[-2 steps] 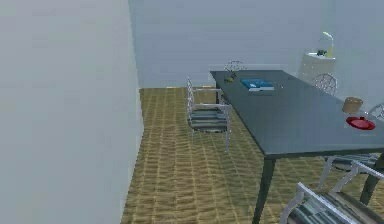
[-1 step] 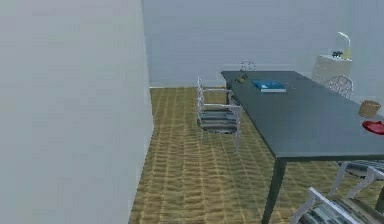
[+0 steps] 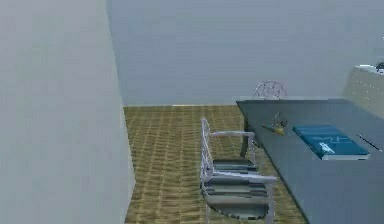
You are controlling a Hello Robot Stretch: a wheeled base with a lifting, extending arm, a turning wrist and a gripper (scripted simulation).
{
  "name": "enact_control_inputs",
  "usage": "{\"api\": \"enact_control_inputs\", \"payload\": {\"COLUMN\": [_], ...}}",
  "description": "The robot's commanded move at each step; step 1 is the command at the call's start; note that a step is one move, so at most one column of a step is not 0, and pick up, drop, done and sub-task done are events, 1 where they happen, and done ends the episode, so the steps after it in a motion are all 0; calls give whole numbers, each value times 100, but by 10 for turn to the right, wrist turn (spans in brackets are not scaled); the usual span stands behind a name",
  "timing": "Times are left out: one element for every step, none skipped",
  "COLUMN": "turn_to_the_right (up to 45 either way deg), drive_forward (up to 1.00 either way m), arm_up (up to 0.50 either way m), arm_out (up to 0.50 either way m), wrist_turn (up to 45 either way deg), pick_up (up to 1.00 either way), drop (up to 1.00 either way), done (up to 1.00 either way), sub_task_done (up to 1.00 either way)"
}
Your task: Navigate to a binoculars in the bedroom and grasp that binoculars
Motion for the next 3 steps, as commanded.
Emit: {"api": "enact_control_inputs", "payload": {"turn_to_the_right": [0,-450,0], "drive_forward": [45,0,0], "arm_up": [0,0,50], "arm_out": [0,0,0], "wrist_turn": [0,0,0], "pick_up": [0,0,0], "drop": [0,0,0], "done": [0,0,0], "sub_task_done": [0,0,0]}}
